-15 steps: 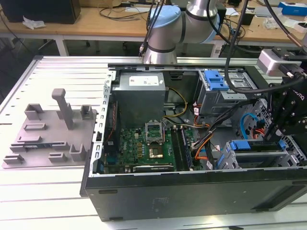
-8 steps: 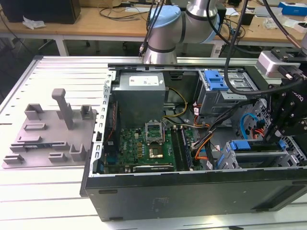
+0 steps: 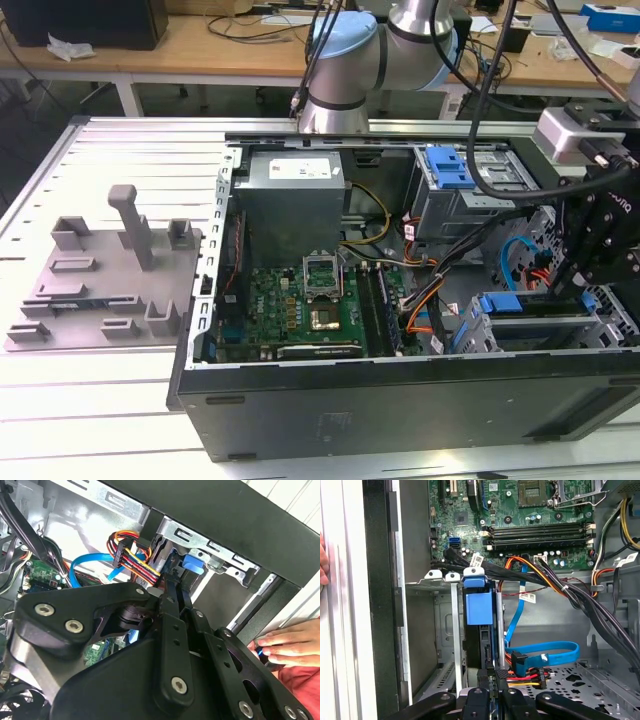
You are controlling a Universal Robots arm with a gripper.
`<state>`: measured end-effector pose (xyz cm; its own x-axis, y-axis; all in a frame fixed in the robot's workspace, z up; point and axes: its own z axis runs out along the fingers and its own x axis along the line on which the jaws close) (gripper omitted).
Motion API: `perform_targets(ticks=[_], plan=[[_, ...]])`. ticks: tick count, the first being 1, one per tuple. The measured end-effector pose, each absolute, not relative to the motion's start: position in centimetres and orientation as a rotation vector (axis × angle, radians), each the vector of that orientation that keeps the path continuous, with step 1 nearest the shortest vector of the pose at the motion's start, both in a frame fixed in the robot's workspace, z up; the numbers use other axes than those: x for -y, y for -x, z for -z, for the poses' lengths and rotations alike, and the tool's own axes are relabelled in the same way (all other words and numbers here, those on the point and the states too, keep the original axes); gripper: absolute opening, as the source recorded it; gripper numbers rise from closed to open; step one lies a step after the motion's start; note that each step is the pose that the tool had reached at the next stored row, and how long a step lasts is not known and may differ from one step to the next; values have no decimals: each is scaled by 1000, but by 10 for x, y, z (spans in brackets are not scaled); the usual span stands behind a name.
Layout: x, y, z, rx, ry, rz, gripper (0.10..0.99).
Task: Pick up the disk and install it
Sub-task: 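Insert the first disk wire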
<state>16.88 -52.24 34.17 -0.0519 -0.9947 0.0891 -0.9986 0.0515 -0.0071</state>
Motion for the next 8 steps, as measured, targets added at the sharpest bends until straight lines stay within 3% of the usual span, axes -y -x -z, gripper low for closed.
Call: perform_targets(ticks=[8], plan=[[522, -169, -341, 2234, -2121, -102, 165]])
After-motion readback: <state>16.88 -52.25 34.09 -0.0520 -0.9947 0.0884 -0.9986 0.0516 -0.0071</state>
